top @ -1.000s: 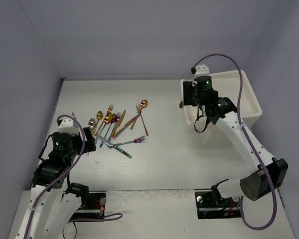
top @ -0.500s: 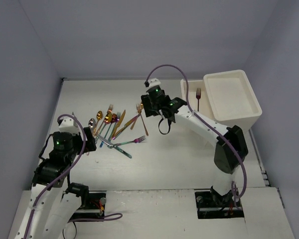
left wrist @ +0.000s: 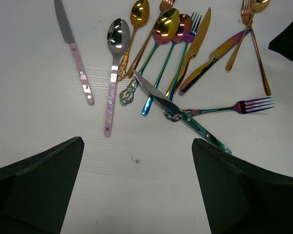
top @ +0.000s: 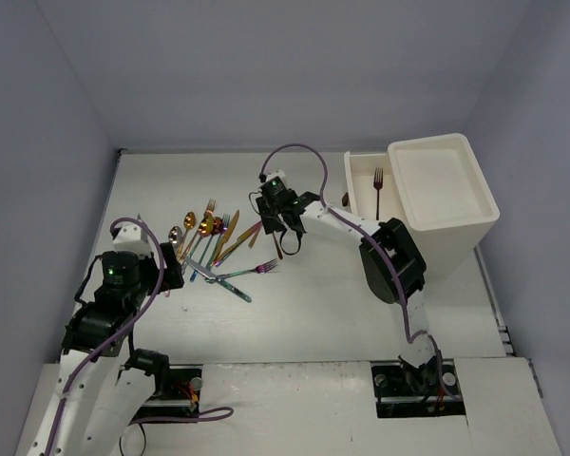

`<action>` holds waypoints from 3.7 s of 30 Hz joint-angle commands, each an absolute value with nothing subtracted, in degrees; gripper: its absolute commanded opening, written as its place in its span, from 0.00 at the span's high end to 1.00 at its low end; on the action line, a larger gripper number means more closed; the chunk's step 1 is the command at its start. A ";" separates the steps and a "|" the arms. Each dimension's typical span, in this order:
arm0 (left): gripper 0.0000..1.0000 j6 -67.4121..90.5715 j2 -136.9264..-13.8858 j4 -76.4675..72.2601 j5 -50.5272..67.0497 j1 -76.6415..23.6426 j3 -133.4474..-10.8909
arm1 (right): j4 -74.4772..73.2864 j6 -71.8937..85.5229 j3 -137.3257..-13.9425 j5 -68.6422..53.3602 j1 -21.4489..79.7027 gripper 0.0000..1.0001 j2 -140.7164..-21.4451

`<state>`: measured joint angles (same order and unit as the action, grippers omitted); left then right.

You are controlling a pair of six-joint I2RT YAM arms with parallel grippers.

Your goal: Sort the eating utensils into containers

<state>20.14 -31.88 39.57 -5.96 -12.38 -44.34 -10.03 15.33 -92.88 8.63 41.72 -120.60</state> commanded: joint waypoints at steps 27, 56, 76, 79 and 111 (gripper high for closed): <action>0.09 19.42 -33.75 36.39 -6.06 -12.49 -46.14 | -7.01 14.25 -97.98 10.26 41.56 1.00 -129.89; 0.09 19.51 -33.12 36.51 -6.33 -12.39 -46.09 | -20.08 6.43 -93.34 18.57 48.78 1.00 -118.16; 0.09 19.60 -32.43 36.51 -6.56 -12.39 -45.97 | -28.56 10.00 -96.66 29.95 48.08 1.00 -114.61; 0.09 19.60 -32.48 36.52 -6.63 -12.39 -46.02 | -28.56 7.98 -99.90 28.97 49.26 1.00 -115.07; 0.09 19.51 -32.48 36.52 -6.15 -12.39 -46.05 | -28.74 7.00 -102.62 29.76 38.56 1.00 -90.45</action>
<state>20.00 -31.97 39.59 -6.00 -12.38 -44.34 -28.91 9.05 -101.75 29.54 44.61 -95.25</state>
